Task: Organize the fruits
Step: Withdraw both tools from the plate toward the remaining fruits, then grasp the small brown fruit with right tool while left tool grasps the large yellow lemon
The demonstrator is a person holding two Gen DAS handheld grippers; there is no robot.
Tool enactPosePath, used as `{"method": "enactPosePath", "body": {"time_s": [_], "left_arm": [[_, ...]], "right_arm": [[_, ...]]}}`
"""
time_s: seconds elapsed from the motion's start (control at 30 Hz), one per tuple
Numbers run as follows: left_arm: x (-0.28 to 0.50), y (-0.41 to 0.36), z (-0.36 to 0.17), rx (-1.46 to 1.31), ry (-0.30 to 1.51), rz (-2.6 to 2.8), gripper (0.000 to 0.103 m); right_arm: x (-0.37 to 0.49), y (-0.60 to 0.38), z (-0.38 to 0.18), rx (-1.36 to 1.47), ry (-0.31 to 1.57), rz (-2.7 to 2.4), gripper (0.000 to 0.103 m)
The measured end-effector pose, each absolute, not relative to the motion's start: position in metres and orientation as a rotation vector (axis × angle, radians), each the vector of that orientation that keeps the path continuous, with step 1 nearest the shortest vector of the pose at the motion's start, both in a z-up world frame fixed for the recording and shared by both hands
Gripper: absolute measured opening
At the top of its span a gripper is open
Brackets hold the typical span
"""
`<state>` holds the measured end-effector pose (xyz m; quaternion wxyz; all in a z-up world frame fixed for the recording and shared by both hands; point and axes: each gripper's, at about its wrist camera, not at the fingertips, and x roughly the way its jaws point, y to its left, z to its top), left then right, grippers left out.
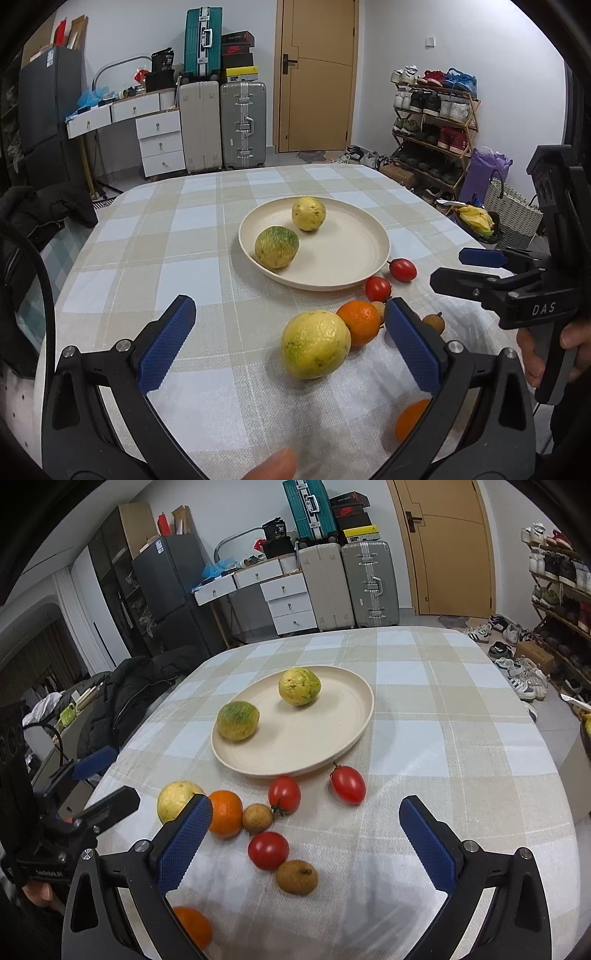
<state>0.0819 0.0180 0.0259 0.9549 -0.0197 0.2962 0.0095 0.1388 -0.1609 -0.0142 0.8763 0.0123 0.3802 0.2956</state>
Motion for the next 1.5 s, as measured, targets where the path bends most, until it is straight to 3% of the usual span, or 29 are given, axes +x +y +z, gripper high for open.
{"method": "enactPosePath", "body": {"time_s": [0.87,1.5], "left_arm": [[0.092,0.013,0.008,-0.031,0.673,0.009,0.102],[0.106,0.012,-0.011,-0.032,0.743,0.012,0.102]], "right_arm": [[0.126,-0.159,-0.045,-0.121,0.917,0.678,0.102],[0.119,-0.149,-0.055,-0.164,0.958,0.750,0.051]]}}
